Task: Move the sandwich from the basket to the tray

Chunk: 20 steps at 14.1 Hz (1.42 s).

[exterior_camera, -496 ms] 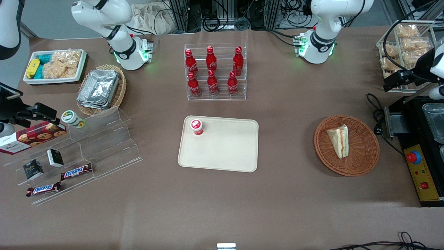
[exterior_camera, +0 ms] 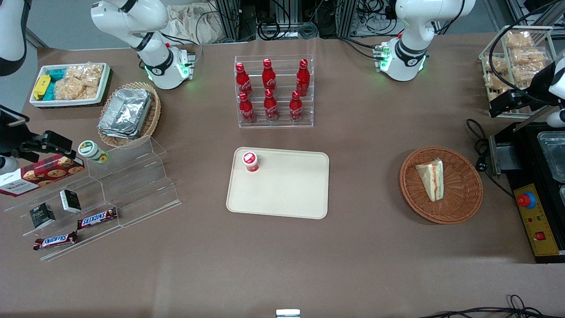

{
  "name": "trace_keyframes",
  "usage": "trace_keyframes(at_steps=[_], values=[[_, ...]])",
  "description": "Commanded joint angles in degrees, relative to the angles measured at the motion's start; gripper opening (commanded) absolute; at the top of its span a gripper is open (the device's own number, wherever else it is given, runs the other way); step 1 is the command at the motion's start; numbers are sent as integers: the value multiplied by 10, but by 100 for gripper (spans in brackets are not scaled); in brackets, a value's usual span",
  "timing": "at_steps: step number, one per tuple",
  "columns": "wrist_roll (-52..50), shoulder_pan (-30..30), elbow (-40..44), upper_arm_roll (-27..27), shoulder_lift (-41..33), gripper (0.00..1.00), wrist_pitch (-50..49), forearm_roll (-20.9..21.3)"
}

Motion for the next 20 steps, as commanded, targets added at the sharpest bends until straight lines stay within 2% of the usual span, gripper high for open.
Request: trace_keyframes(at_steps=[1, 6, 13, 18, 20], values=[[10, 8, 5, 7, 10, 100, -6, -6], [-7, 2, -11, 4, 90, 100, 37, -6], [-105, -3, -147, -14, 146, 100, 261, -5], [-108, -3, -245, -14, 187, 100, 438, -4], [-111, -2, -257, -14, 209, 100, 482, -5]])
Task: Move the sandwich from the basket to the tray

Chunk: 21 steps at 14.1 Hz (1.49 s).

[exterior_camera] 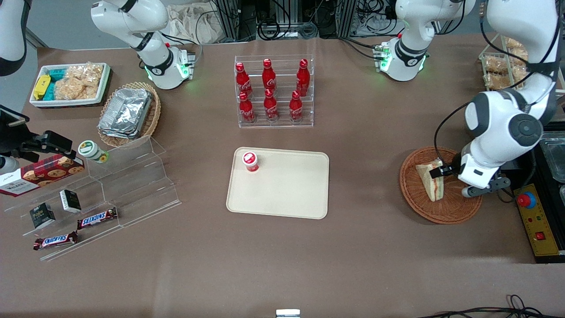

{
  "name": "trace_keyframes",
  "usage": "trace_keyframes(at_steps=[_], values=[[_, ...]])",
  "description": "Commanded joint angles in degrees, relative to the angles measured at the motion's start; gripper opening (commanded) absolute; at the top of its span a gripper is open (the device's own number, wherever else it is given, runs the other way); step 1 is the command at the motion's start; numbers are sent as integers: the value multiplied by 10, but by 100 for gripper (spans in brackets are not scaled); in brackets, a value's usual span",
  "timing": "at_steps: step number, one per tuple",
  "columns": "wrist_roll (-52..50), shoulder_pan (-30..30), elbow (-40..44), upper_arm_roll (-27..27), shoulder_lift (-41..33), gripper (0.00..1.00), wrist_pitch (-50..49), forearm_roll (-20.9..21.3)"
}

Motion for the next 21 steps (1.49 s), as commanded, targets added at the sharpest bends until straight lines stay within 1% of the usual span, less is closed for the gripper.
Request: trace_keyframes(at_steps=[1, 5, 6, 7, 9, 10, 11, 12, 13, 14, 18, 21], values=[[-16, -2, -16, 2, 22, 100, 47, -4], [-20, -2, -24, 2, 44, 100, 80, -3], [-20, -2, -24, 2, 45, 94, 80, -3], [-27, -2, -24, 2, 45, 81, 80, -3], [-45, -2, -24, 2, 43, 43, 79, -2], [-45, -2, -24, 1, 42, 31, 75, -2], [-46, -2, -24, 1, 39, 21, 73, -2], [-44, -2, -23, 1, 33, 16, 67, -2], [-40, -2, -19, 1, 25, 12, 52, 0], [-38, -2, -12, 1, 13, 11, 33, 0], [-24, -2, 58, 1, -33, 10, -85, 0], [-25, -2, 131, -23, -57, 10, -188, 1]])
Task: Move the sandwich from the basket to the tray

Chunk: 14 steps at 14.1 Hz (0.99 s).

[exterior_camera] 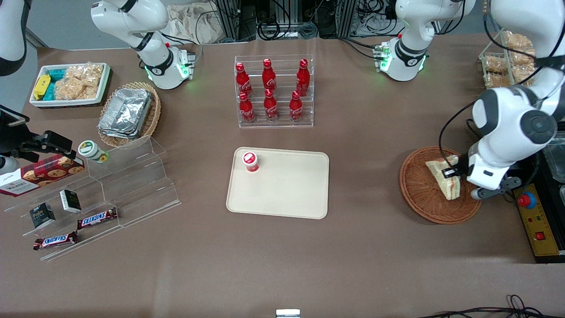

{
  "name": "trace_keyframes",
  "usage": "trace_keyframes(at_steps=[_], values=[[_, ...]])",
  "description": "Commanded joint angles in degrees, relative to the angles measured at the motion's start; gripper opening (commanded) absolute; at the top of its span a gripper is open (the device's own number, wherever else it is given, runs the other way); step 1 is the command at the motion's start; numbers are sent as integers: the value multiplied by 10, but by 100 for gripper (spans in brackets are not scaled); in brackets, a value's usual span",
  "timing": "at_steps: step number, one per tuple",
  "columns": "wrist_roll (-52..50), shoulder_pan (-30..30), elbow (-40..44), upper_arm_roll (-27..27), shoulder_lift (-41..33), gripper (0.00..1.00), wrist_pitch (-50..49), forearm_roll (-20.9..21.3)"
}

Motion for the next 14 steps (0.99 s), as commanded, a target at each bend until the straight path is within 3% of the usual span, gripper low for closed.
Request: trace_keyframes(at_steps=[1, 7, 12, 14], values=[[-1, -2, 77, -24, -19, 10, -105, 1], [-52, -2, 264, -116, -34, 10, -366, 21], [-291, -2, 293, -298, -28, 10, -384, 49], [-352, -3, 291, -353, 12, 10, -368, 68]])
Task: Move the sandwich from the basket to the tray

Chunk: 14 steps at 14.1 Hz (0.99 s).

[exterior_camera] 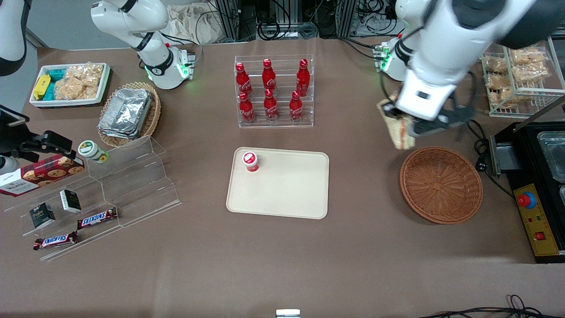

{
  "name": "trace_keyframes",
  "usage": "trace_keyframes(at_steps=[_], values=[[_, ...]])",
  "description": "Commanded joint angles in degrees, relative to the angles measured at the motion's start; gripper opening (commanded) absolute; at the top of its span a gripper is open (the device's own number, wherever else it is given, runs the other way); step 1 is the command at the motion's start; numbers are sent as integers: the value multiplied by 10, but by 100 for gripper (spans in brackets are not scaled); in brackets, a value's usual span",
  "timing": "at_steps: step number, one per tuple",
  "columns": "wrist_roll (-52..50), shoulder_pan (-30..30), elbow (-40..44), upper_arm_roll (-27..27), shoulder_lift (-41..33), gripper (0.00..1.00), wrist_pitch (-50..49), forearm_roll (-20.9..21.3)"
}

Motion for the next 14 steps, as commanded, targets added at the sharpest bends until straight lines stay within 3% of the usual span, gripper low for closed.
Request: trace_keyframes(at_steps=[1, 6, 8, 14], values=[[-82, 3, 16, -65, 71, 11, 28, 36], [-192, 3, 12, -128, 213, 11, 145, 105], [-211, -28, 15, -124, 255, 11, 175, 135], [-271, -39, 13, -123, 383, 12, 275, 227]])
